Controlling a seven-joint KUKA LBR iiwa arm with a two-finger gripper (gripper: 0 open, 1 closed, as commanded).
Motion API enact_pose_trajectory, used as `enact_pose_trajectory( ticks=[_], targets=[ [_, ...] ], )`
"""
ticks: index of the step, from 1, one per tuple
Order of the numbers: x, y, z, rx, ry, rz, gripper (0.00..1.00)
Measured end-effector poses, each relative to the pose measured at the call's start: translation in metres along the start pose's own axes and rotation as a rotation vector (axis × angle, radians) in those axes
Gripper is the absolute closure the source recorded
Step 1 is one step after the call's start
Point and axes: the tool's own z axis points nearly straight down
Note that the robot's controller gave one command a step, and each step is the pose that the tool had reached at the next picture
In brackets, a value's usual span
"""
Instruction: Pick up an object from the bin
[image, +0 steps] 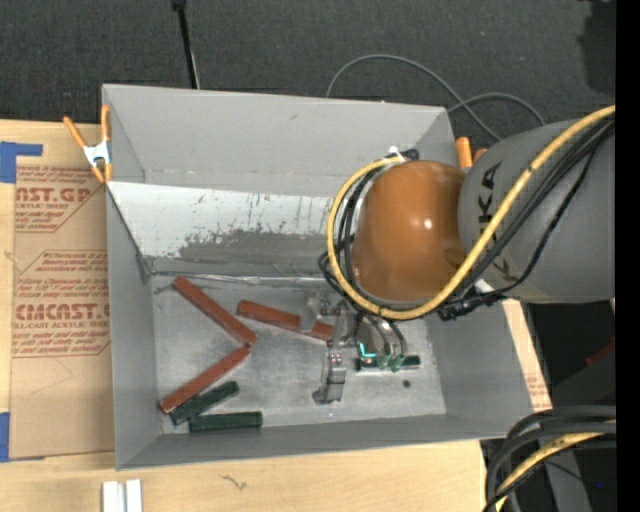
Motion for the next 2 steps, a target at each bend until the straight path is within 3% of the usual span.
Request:
enact_pose_trajectory(
  ticks=[1, 2],
  targets=[
    [-0.0429, 0.0492, 0.1236, 0.001, -0.010, -0.207, 0.00],
    [-0.0425, 0.0488, 0.1221, 0.000, -0.009, -0.206, 0.00]
  ],
)
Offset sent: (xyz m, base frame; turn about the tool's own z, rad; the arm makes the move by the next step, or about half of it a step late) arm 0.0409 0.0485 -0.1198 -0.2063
